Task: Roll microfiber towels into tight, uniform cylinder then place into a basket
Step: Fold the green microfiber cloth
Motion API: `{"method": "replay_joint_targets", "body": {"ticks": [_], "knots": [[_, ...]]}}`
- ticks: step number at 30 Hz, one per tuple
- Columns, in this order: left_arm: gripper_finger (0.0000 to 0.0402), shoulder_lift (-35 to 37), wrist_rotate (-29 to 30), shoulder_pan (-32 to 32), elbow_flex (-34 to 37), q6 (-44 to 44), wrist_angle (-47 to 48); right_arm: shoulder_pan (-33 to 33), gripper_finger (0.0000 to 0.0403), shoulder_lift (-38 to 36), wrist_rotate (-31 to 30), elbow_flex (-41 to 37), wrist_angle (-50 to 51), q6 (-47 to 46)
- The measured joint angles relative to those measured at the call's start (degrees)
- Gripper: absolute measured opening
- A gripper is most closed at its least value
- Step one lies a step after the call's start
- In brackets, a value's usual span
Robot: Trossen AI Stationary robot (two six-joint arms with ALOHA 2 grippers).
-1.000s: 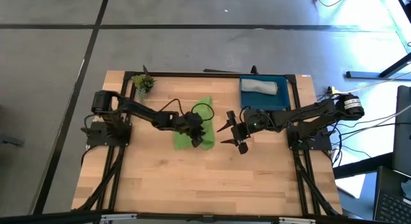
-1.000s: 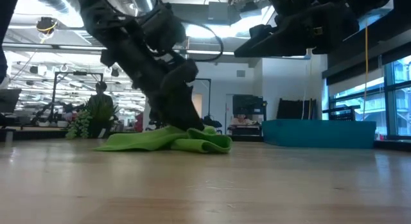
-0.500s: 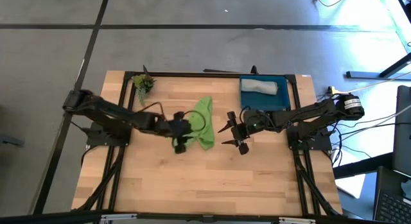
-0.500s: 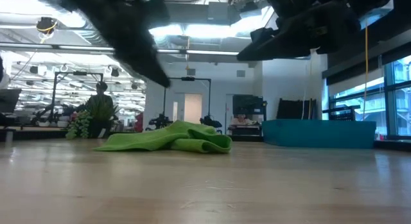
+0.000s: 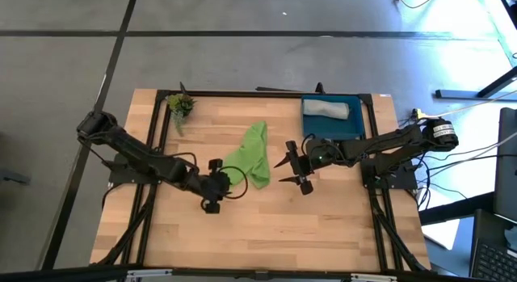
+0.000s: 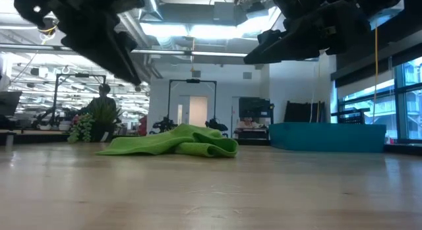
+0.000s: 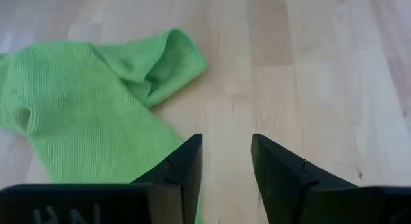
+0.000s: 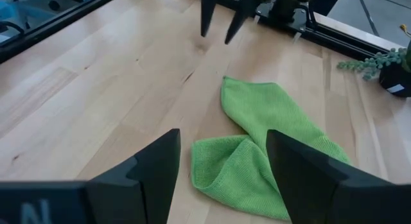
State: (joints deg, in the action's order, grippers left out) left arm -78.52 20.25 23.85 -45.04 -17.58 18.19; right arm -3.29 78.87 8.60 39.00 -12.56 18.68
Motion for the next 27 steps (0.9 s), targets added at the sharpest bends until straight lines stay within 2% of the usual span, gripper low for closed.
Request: {"method": "replay_joint_targets", "body": {"ticks": [8, 14, 20, 27], "knots": [[0.0125, 0.0, 0.3, 0.3, 0.4, -0.4, 1.2, 0.0, 0.0232, 0.0, 0.0, 0.0, 0.0, 0.0], [0.0125, 0.0, 3.5, 0.5, 5.5, -3.4, 1.5, 0.0, 0.0232, 0.0, 0.0, 0.0, 0.0, 0.0], [0.0125, 0.0, 3.1, -0.3, 9.7, -6.8, 0.5, 0.0, 0.0232, 0.0, 0.0, 0.0, 0.0, 0.0], [0.0125, 0.0, 2.8, -1.4, 15.1, -7.8, -9.7, 0.0, 0.0232, 0.0, 0.0, 0.0, 0.0, 0.0]]}}
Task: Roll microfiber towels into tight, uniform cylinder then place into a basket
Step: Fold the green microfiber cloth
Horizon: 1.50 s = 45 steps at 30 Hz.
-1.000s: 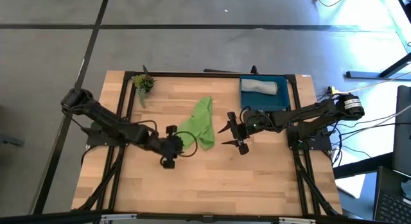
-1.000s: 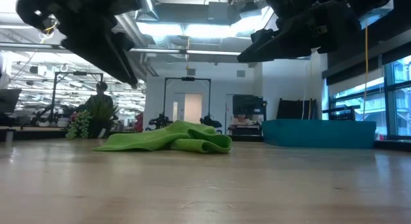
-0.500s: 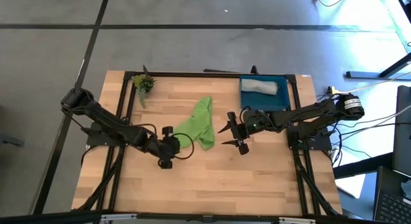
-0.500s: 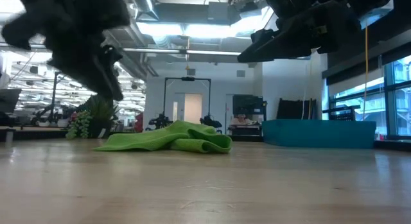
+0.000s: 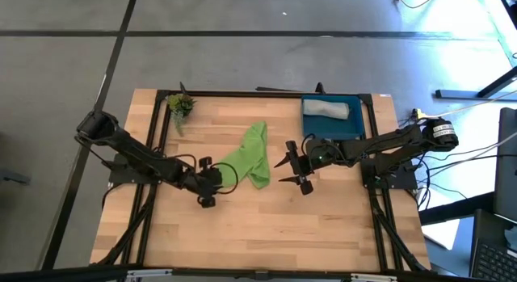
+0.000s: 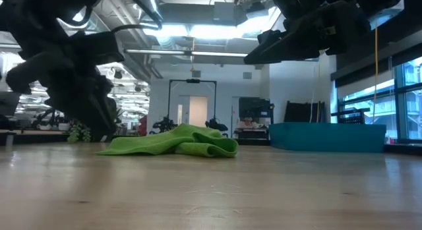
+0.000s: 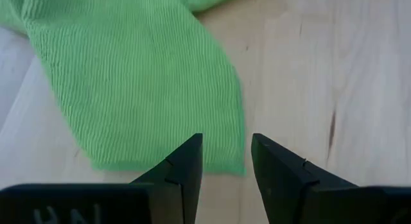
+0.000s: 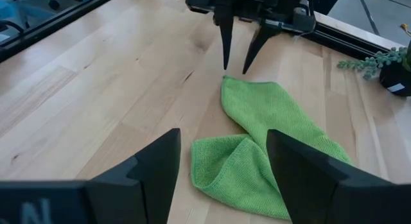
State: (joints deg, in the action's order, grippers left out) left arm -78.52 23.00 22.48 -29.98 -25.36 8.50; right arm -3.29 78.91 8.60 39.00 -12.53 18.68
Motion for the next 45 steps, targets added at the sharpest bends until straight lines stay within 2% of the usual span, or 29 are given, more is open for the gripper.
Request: {"method": "replay_joint_targets", "body": {"ticks": [5, 12, 18, 21, 26, 28, 34, 38, 43, 45], "knots": [[0.0125, -1.8, -0.2, -0.5, 1.2, 0.0, -2.0, 0.0, 0.0232, 0.0, 0.0, 0.0, 0.0, 0.0], [0.0125, -9.1, 0.3, -0.4, 0.7, 0.2, -5.9, 0.1, 0.0232, 0.0, 0.0, 0.0, 0.1, 0.0], [0.0118, -10.4, 0.5, -0.4, 0.6, -5.9, -5.8, 0.1, 0.0232, 0.0, 0.0, 0.0, 0.1, 0.0], [0.0090, -10.5, 0.2, -0.3, 0.6, -6.3, -5.7, 0.1, 0.0232, 0.0, 0.0, 0.0, 0.1, 0.0], [0.0015, -9.7, -0.4, -0.9, 0.7, -10.2, -5.4, 0.1, 0.0232, 0.0, 0.0, 0.0, 0.2, 0.0], [0.0007, -8.9, -0.4, -1.0, -0.1, -10.2, -4.2, 0.1, 0.0232, 0.0, 0.0, 0.0, 0.2, 0.0], [0.0002, -5.1, 1.1, -3.2, -7.7, -10.1, 7.4, -0.3, 0.0232, 2.2, -0.1, 0.0, -1.5, 0.9], [0.0001, -5.0, 2.9, -6.0, -15.3, -10.1, 17.6, -1.2, 0.0232, 5.7, -0.1, 0.0, -7.7, 1.5], [0.0000, -4.8, 7.7, -9.6, -23.9, -6.6, 22.9, -2.0, 0.0232, 10.6, -0.1, 0.0, -17.4, 2.9], [0.0000, -4.8, 9.1, -10.9, -26.8, -5.2, 22.4, -2.5, 0.0232, 13.1, -2.3, 0.0, -22.3, 3.0]]}}
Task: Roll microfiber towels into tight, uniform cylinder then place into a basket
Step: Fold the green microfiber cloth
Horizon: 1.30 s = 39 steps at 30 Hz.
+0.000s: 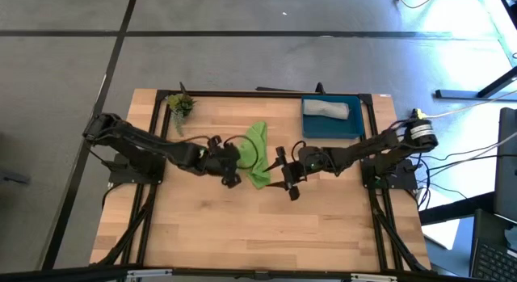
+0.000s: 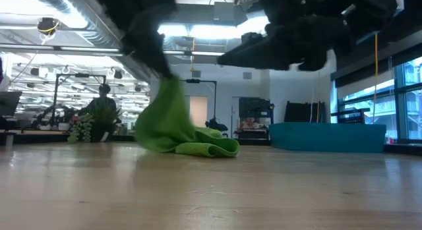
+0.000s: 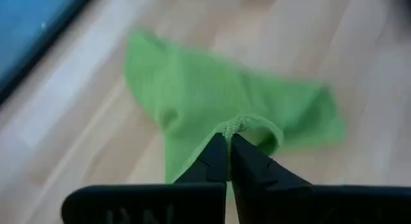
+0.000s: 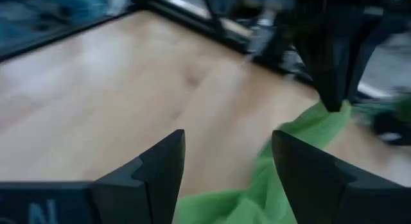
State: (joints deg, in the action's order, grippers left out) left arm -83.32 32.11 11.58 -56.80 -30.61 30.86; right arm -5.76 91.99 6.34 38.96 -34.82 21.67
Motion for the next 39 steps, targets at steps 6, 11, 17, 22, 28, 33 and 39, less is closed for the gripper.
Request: {"method": "replay_joint_targets", "body": {"ticks": [6, 11, 17, 22, 28, 33, 39], "knots": [[0.0000, 0.0, 0.4, -2.4, -4.7, 4.2, 0.1, -1.5, 0.0232, 6.2, -16.4, 0.0, -11.6, -0.1], [0.0000, 0.0, 2.2, -2.7, -5.8, 4.2, -0.1, -2.2, 0.0232, 9.3, -26.9, 0.1, -20.4, -7.0], [0.0000, 0.0, 4.0, -2.7, -5.8, 4.3, -0.4, -4.1, 0.0232, 11.5, -28.9, 1.6, -21.0, -7.6], [0.0000, 0.0, 4.8, -2.7, -5.8, 4.3, -0.4, -6.5, 0.0232, 11.6, -29.8, 1.5, -17.1, -6.8], [0.0000, 0.1, 5.0, -2.7, -5.8, 4.3, -0.4, -7.8, 0.0232, 11.6, -30.8, 1.5, -10.2, -13.9], [0.0000, 0.1, 5.0, -2.7, -5.8, 4.3, -0.5, -8.4, 0.0232, 11.6, -35.4, 1.5, -6.7, -16.1], [0.0000, 0.1, 5.0, -2.7, -5.8, 4.3, -0.5, -8.4, 0.0232, 13.6, -36.7, 1.6, -3.8, -22.4]]}}
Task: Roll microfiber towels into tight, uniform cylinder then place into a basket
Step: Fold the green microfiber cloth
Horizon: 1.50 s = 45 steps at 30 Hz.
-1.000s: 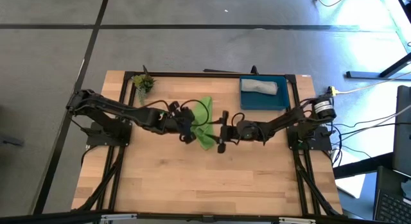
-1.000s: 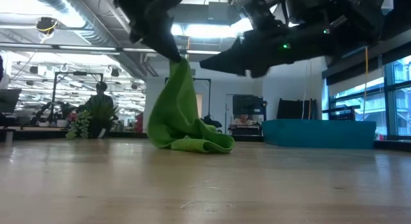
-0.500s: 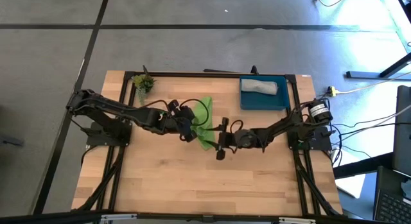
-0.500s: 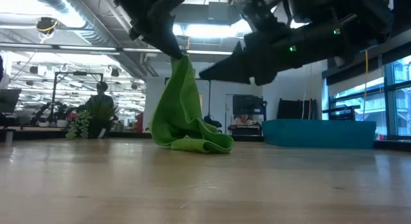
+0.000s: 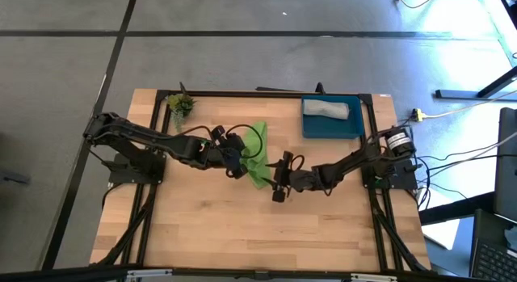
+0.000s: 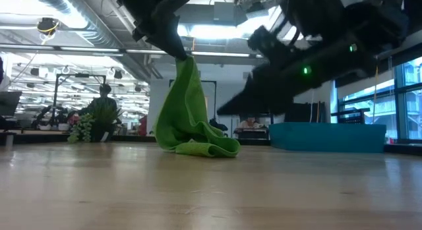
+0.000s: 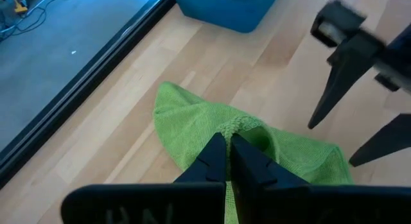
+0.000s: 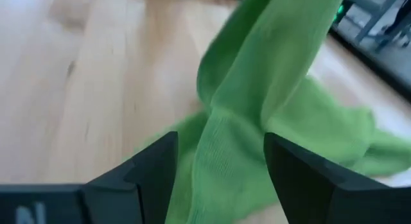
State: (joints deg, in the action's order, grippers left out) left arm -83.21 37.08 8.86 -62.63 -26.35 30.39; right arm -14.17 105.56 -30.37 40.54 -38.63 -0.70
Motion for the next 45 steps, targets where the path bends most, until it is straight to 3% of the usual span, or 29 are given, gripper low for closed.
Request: {"method": "replay_joint_targets", "body": {"ticks": [22, 26, 35, 45], "knots": [[0.0000, 0.0, 1.4, 0.0, 0.0, 0.0, 0.0, 0.0, 0.0225, 8.4, -3.0, 0.0, 0.7, -14.4], [0.0000, 0.0, 1.7, 0.0, 0.0, 0.0, 0.0, 0.0, 0.0183, 8.4, -3.0, 0.0, 0.9, -14.3], [0.0000, 0.7, 1.7, 0.7, 0.0, 0.0, 0.1, 0.2, 0.0013, 7.6, -3.1, -0.1, 1.1, -6.9], [0.0000, 3.2, 6.0, 3.9, -8.4, -0.1, 13.3, 2.0, 0.0006, -8.3, -3.5, 0.0, 6.8, 3.4]]}}
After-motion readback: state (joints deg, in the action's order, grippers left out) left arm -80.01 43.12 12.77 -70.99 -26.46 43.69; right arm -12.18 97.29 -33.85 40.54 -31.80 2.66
